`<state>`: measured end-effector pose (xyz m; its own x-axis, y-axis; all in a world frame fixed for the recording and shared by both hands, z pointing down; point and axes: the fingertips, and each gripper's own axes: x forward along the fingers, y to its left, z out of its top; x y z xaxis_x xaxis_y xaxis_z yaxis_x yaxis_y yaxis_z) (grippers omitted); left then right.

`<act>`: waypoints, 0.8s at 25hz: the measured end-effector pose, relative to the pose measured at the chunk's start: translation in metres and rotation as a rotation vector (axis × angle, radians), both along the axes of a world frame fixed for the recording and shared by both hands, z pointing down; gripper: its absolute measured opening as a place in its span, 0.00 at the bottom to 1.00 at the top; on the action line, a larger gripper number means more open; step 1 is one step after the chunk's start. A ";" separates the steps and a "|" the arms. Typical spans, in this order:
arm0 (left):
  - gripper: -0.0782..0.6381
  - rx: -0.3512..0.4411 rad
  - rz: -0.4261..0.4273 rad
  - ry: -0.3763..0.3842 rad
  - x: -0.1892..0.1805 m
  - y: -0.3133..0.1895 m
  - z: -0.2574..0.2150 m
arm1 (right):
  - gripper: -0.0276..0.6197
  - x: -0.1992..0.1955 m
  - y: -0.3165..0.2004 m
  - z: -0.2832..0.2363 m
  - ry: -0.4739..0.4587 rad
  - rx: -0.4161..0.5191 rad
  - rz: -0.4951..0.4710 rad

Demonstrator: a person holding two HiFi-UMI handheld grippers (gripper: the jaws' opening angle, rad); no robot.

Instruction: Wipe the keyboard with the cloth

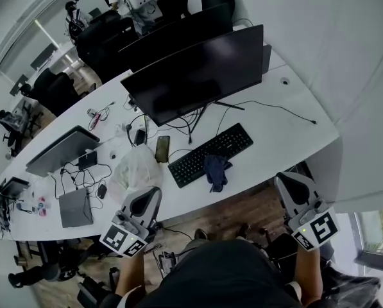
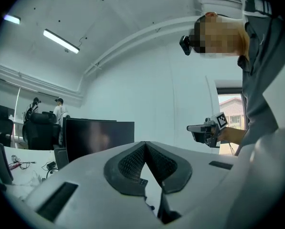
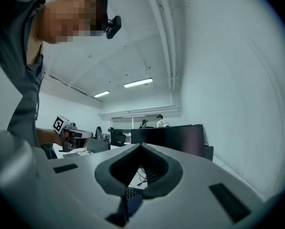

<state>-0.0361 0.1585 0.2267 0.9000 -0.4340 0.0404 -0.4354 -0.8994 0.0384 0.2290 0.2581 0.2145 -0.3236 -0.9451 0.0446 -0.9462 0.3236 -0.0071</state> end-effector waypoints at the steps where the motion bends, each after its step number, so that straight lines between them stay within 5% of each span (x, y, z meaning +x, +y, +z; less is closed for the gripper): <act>1: 0.11 0.002 -0.001 -0.010 0.004 0.002 0.001 | 0.06 0.001 0.001 0.005 -0.001 -0.007 -0.013; 11: 0.11 -0.059 0.004 -0.006 -0.008 -0.022 0.030 | 0.06 -0.032 -0.038 0.046 0.023 -0.114 -0.072; 17: 0.11 0.012 0.020 0.006 -0.040 -0.056 0.039 | 0.06 -0.078 -0.081 0.052 0.063 -0.132 -0.062; 20: 0.11 -0.013 0.019 0.039 -0.055 -0.074 0.044 | 0.06 -0.099 -0.106 0.059 0.082 -0.152 -0.065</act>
